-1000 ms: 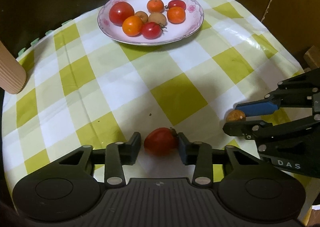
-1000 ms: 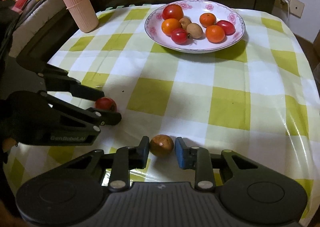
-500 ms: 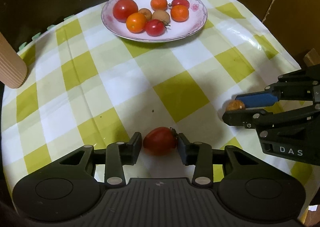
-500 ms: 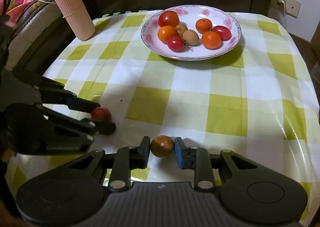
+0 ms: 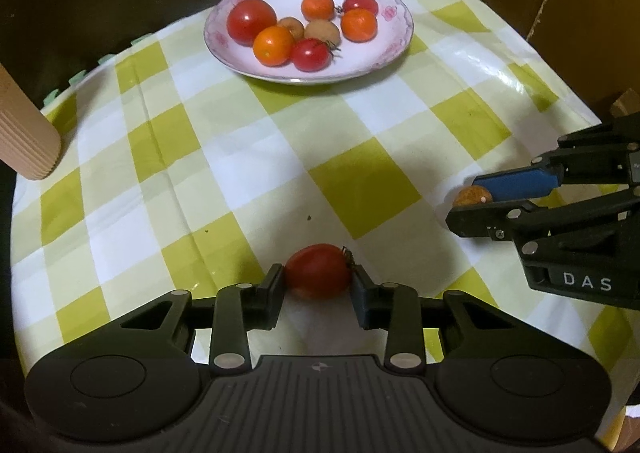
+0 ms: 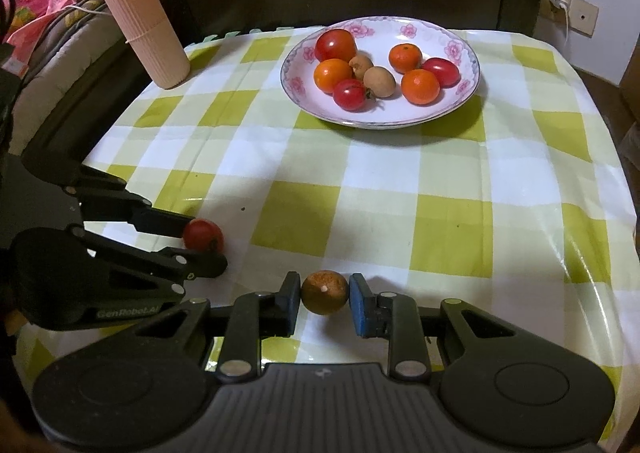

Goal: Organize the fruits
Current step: 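Carry the brown fruit and red tomato over the bowl with both tools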

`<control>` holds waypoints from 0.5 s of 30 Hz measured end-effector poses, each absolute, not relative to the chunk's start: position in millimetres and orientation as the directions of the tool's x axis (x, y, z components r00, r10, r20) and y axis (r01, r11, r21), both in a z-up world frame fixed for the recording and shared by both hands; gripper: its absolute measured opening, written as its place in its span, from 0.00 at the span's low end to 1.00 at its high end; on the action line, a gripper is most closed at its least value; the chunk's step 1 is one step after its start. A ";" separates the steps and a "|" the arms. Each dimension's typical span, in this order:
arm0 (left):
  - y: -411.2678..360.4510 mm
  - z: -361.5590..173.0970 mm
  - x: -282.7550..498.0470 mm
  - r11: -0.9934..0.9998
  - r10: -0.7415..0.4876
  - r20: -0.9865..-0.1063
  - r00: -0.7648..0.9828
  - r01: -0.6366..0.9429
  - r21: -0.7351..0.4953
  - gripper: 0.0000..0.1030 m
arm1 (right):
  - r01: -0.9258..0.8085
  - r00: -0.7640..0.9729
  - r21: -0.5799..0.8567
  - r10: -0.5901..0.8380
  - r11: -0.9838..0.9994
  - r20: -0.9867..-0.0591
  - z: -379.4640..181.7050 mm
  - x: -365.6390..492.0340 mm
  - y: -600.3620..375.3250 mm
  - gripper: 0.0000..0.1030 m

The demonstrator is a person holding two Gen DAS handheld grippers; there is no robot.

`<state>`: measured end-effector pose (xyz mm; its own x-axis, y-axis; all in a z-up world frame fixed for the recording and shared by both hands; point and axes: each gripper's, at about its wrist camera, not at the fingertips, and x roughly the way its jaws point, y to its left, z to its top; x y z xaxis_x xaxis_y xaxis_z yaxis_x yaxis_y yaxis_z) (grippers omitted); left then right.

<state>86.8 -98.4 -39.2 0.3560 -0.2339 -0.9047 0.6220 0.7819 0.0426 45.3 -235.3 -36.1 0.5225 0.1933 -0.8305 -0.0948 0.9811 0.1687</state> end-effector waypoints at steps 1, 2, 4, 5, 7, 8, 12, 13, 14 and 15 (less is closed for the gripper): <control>-97.9 -37.4 87.8 0.784 -0.241 -0.903 0.356 0.619 0.035 0.41 | -0.094 0.525 0.169 0.193 0.981 -0.829 -35.5 45.6 -235.6 0.25; -97.5 -35.5 89.2 0.787 -0.248 -0.902 0.354 0.616 0.025 0.41 | -0.092 0.528 0.170 0.192 0.981 -0.827 -34.7 46.1 -235.9 0.25; -97.4 -32.6 92.4 0.793 -0.264 -0.900 0.347 0.609 0.003 0.41 | -0.088 0.533 0.171 0.191 0.981 -0.824 -33.6 47.2 -236.5 0.25; -98.1 -31.4 93.5 0.796 -0.269 -0.898 0.347 0.605 -0.005 0.41 | -0.087 0.535 0.170 0.190 0.982 -0.823 -33.1 47.9 -236.8 0.25; -99.7 -28.3 95.9 0.800 -0.276 -0.895 0.351 0.600 -0.011 0.41 | -0.083 0.544 0.169 0.187 0.982 -0.818 -31.2 50.0 -237.4 0.25; -100.6 -26.5 97.2 0.801 -0.279 -0.892 0.355 0.598 -0.013 0.41 | -0.080 0.548 0.169 0.185 0.982 -0.816 -30.0 51.3 -237.9 0.25; -107.5 -16.9 107.3 0.808 -0.291 -0.879 0.378 0.590 -0.014 0.41 | -0.074 0.567 0.159 0.173 0.984 -0.805 -24.2 59.7 -239.0 0.25; -109.5 -14.5 110.3 0.810 -0.293 -0.875 0.385 0.587 -0.014 0.41 | -0.070 0.574 0.156 0.168 0.985 -0.802 -22.5 62.6 -239.7 0.25; -112.1 -11.2 114.3 0.812 -0.299 -0.871 0.390 0.583 -0.018 0.41 | -0.067 0.579 0.153 0.163 0.986 -0.799 -20.8 65.2 -240.1 0.25; -114.7 -8.2 118.3 0.815 -0.305 -0.866 0.395 0.579 -0.023 0.41 | -0.063 0.586 0.151 0.158 0.987 -0.795 -18.8 68.5 -241.1 0.25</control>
<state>118.3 -114.7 -8.2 0.3952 -0.3054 -0.8663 0.5786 0.8153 -0.0235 68.5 -241.1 -18.8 0.5858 0.1584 -0.7948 -0.0626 0.9866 0.1505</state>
